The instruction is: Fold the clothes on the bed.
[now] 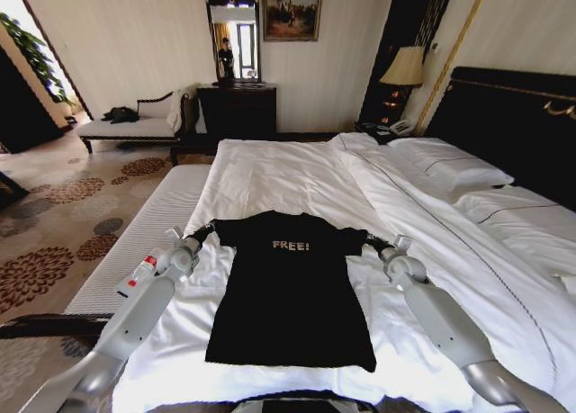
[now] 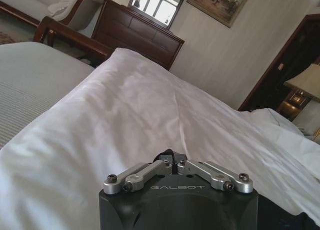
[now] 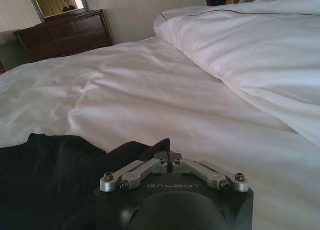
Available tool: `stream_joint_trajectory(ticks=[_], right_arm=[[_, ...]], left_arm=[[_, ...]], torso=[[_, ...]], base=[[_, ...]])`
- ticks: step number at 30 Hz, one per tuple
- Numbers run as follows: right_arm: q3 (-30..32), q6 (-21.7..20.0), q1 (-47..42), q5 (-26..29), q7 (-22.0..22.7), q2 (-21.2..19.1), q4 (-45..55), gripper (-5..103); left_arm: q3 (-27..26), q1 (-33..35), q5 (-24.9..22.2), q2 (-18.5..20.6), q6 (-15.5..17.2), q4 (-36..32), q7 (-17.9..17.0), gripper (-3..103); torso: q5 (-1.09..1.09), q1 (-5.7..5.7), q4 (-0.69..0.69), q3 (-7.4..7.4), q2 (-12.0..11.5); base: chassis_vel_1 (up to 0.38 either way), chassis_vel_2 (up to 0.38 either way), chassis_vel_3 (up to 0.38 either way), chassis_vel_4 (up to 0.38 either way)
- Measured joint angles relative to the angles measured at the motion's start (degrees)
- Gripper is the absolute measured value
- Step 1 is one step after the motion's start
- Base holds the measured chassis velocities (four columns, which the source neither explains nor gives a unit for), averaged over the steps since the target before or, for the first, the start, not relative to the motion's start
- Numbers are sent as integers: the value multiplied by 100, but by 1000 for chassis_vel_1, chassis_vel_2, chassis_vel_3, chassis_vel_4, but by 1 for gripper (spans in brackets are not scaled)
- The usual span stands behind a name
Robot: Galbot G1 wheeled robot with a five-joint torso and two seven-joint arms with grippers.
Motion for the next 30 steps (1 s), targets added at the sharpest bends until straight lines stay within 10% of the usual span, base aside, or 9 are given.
stream_joint_trajectory(ticks=[16,27,30], right_arm=[[-25,-32,-72,56,54,28,-28,0],[19,-11,-80,148,52,-30,56,24],[102,-3,-114,252,97,-91,151,46]], left_arm=[[343,-356,616,-139,-217,1118,258,-2],[-5,170,708,-95,-29,347,-105,36],[-289,530,784,72,-19,-173,-213,51]], torso=[[-1,0,0,0,0],[1,0,-1,0,0],[1,0,0,0,0]], base=[[0,0,0,0],[0,0,0,0],[0,0,0,0]])
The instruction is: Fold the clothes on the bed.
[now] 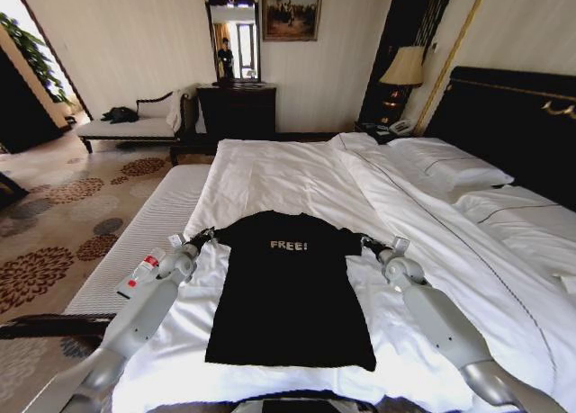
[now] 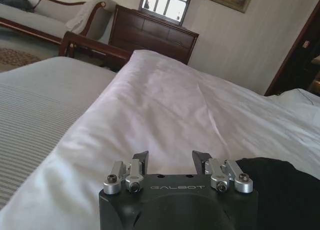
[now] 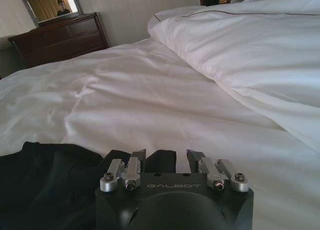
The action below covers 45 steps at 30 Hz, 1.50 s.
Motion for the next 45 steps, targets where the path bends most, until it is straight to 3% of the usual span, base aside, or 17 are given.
stream_joint_trajectory(ticks=[2,6,8,9,10,12,14,16,22,26,30,36,43,45], right_arm=[[33,0,-19,49,25,-23,33,46],[235,-96,-136,554,191,-206,209,69],[263,-127,-141,668,212,-237,218,69],[291,-165,-142,819,235,-270,230,74],[343,-254,-134,1188,276,-332,245,80],[382,-425,-70,1833,318,-436,247,90],[386,-468,-42,1983,318,-462,247,90],[382,-657,86,2509,291,-541,200,99],[232,-821,287,2758,154,-465,-6,100],[151,-841,390,2682,153,-344,-179,100],[153,-849,514,2673,205,-244,-460,100],[159,-866,489,2674,161,-265,-609,100],[110,-898,503,2649,79,-246,-644,101],[65,-913,551,2612,53,-207,-676,92]], left_arm=[[-75,97,18,58,0,-105,-23,51],[-533,939,159,449,-41,-824,-64,74],[-606,1104,177,506,-46,-961,-76,74],[-680,1253,195,551,-53,-1089,-90,80],[-864,1610,240,626,-73,-1396,-129,90],[-1160,2170,330,662,-97,-1917,-217,95],[-1243,2343,351,662,-107,-2097,-234,95],[-1500,2976,379,627,-140,-2733,-333,100],[-1802,3942,462,545,-272,-3452,-300,100],[-1851,4180,630,497,-373,-3588,-212,100],[-1853,4240,668,465,-479,-3677,-115,100],[-1807,4406,908,498,-935,-3794,588,102],[-1700,4387,994,495,-1021,-3792,682,95],[-1695,4353,977,523,-1021,-3782,673,95]], torso=[[0,0,0,0,0],[0,0,0,0,0],[0,0,1,0,0],[-1,-1,1,0,0],[-1,-1,0,-1,0],[0,-1,1,-1,0],[-1,-1,0,-1,0],[-1,-1,0,-1,0],[1,-1,1,-1,1],[0,-1,2,0,0],[-1,-1,0,0,0],[0,-1,-1,0,0],[-1,-1,0,0,0],[0,0,0,0,0]], base=[[0,0,0,0],[0,0,0,0],[0,0,0,0],[0,0,0,0],[0,0,0,0],[0,0,0,0],[0,0,0,0],[0,0,0,0],[0,0,0,0],[0,0,0,0],[0,0,0,0],[0,0,0,0],[0,0,0,0],[0,0,0,0]])
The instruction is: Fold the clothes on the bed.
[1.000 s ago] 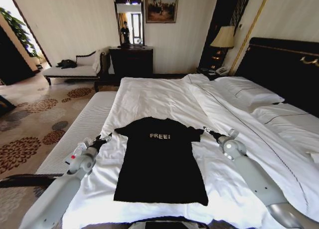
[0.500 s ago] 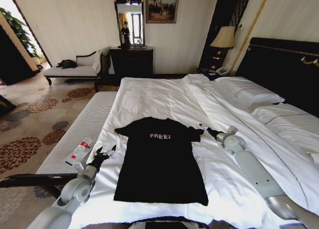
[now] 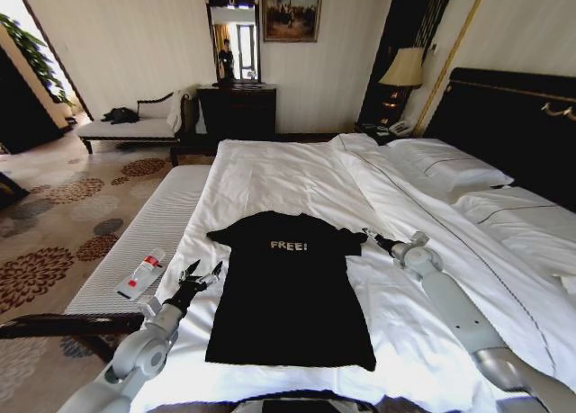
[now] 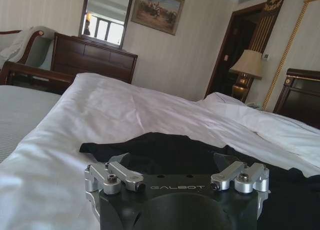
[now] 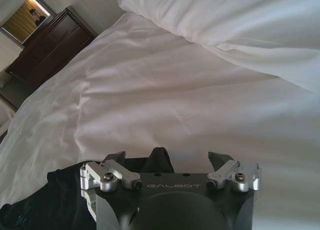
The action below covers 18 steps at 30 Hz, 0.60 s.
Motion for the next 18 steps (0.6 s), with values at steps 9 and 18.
stream_joint_trajectory(ticks=[9,18], right_arm=[[-80,-21,136,-104,-28,118,-158,69],[-82,-47,123,-115,8,138,-113,37]], left_arm=[[-26,10,-47,-16,6,32,-78,94],[-49,1,-47,-91,21,43,-134,94]], torso=[[-1,0,1,0,0],[-1,0,1,0,0]], base=[[0,0,0,0],[0,0,0,0]])
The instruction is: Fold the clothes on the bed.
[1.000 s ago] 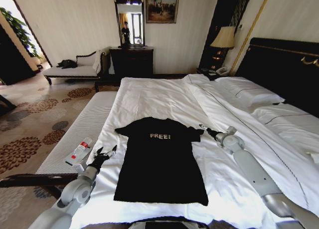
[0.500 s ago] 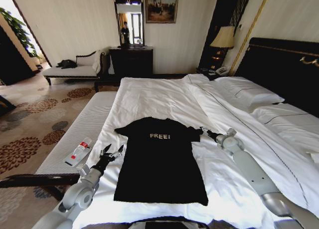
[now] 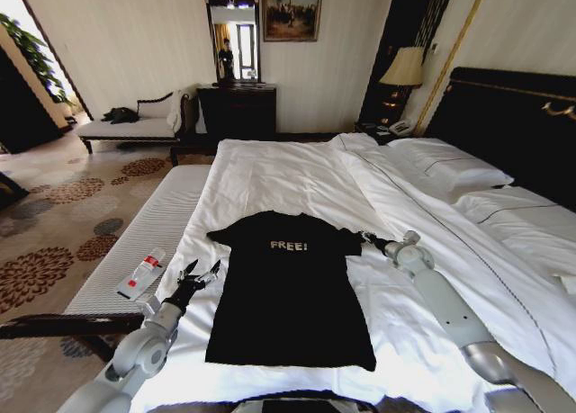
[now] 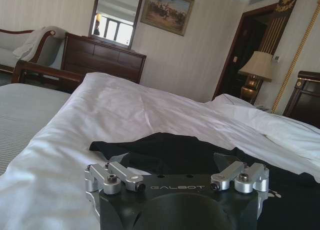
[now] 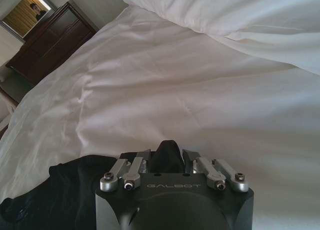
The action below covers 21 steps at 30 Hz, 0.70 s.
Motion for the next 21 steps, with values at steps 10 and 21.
stream_joint_trajectory(ticks=[10,21], right_arm=[[-22,-9,4,-16,14,21,3,4],[-28,-39,-6,-66,113,-48,221,0]], left_arm=[[-78,41,-2,-3,4,-45,-31,94],[-142,53,1,-76,5,-44,-35,94]], torso=[[0,0,0,0,0],[1,0,0,0,0]], base=[[0,0,0,0],[0,0,0,0]])
